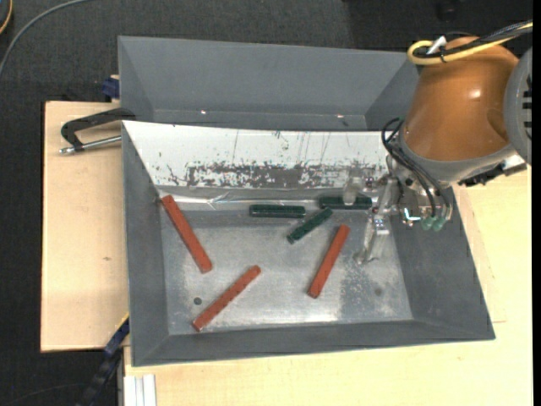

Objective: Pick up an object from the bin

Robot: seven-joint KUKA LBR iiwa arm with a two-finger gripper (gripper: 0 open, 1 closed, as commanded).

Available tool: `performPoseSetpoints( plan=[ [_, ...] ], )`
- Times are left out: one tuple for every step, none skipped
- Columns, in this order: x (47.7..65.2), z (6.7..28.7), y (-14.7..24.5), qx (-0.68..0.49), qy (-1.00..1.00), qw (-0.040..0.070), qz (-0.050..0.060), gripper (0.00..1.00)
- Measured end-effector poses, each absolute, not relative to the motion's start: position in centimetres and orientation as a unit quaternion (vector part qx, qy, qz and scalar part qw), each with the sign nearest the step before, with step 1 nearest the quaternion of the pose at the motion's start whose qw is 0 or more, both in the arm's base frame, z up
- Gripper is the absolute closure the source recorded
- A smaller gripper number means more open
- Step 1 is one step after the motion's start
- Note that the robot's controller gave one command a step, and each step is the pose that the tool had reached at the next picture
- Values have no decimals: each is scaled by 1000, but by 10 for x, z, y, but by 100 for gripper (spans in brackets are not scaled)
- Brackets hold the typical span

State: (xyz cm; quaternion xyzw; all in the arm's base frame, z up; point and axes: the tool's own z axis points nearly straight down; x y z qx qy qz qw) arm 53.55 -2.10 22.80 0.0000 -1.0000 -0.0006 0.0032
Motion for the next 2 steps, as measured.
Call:
performPoseSetpoints(
  plan=[
    [545, 86, 27, 199, -980, 2, -1, 0],
    [534, 71, -15, 337, -942, 0, 0, 0]
  ],
)
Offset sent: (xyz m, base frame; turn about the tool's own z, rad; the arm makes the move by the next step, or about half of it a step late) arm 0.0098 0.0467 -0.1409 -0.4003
